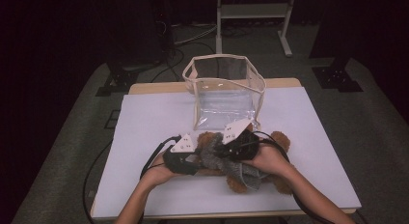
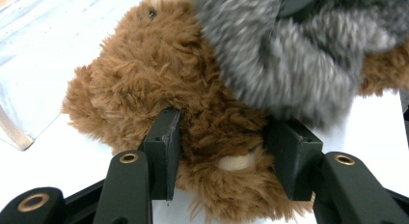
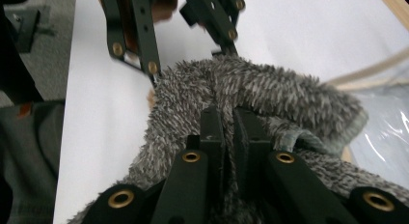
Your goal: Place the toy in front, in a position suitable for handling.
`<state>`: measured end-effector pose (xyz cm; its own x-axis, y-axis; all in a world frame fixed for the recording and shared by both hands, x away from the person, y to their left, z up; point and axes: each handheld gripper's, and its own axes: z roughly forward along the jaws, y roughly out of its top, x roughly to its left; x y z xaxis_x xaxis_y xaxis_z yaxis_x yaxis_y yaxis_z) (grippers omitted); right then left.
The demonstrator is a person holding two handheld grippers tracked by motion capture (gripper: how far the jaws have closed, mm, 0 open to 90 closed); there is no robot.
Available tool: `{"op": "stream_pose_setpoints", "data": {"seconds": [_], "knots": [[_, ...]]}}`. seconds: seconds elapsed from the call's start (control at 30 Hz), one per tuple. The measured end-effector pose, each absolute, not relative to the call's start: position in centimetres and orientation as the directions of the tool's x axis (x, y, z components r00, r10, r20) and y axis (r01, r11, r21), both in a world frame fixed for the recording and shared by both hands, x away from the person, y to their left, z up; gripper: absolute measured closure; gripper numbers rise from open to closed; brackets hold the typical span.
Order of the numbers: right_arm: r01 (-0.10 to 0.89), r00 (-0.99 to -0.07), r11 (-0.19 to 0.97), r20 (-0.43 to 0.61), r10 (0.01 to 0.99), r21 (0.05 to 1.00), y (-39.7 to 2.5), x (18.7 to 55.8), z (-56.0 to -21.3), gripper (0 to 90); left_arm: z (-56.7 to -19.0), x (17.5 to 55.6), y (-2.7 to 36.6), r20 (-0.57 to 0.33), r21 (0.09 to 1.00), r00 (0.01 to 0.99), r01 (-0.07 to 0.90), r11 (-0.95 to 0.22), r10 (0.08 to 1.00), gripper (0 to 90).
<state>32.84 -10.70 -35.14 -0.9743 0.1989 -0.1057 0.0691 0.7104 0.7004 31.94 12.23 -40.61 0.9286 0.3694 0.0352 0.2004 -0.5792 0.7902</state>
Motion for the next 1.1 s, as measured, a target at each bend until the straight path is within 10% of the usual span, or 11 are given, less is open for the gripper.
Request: {"op": "stream_pose_setpoints", "data": {"seconds": [1.1], "knots": [[0.161,-0.959,0.665,-0.042,0.279,0.730,-13.5,35.0,-33.5,82.1,-39.7,30.3,12.3,0.062,0.772,0.956,0.137,-0.621,0.287,43.0]]}}
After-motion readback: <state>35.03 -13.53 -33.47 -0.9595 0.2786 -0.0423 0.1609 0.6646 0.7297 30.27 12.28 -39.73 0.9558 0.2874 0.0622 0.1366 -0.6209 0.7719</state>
